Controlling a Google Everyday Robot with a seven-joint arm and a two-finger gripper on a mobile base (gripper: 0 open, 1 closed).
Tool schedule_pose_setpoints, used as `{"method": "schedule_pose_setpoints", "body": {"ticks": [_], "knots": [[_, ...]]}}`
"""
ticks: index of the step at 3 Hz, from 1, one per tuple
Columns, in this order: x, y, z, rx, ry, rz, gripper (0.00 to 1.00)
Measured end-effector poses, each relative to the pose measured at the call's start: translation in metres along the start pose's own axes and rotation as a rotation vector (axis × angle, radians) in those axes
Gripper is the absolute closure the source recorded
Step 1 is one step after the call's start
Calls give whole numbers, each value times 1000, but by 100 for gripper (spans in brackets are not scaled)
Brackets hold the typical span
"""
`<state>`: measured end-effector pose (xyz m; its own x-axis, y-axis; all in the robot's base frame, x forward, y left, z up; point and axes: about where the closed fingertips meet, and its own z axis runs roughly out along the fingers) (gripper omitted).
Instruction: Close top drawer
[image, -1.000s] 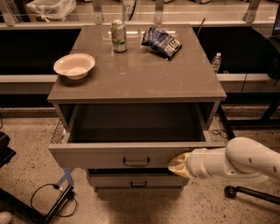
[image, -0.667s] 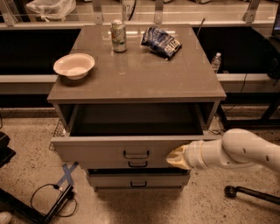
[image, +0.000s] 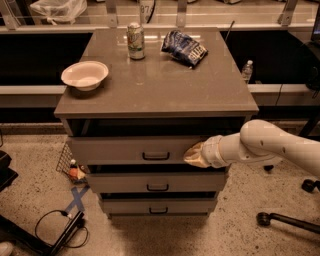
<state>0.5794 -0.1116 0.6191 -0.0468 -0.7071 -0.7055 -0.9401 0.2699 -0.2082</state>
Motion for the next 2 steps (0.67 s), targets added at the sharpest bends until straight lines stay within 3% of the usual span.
{"method": "schedule_pose_setpoints", "body": {"ticks": [1, 2], "knots": [[-4, -12, 11, -8, 3, -2, 100], [-6, -9, 13, -12, 4, -3, 100]]}}
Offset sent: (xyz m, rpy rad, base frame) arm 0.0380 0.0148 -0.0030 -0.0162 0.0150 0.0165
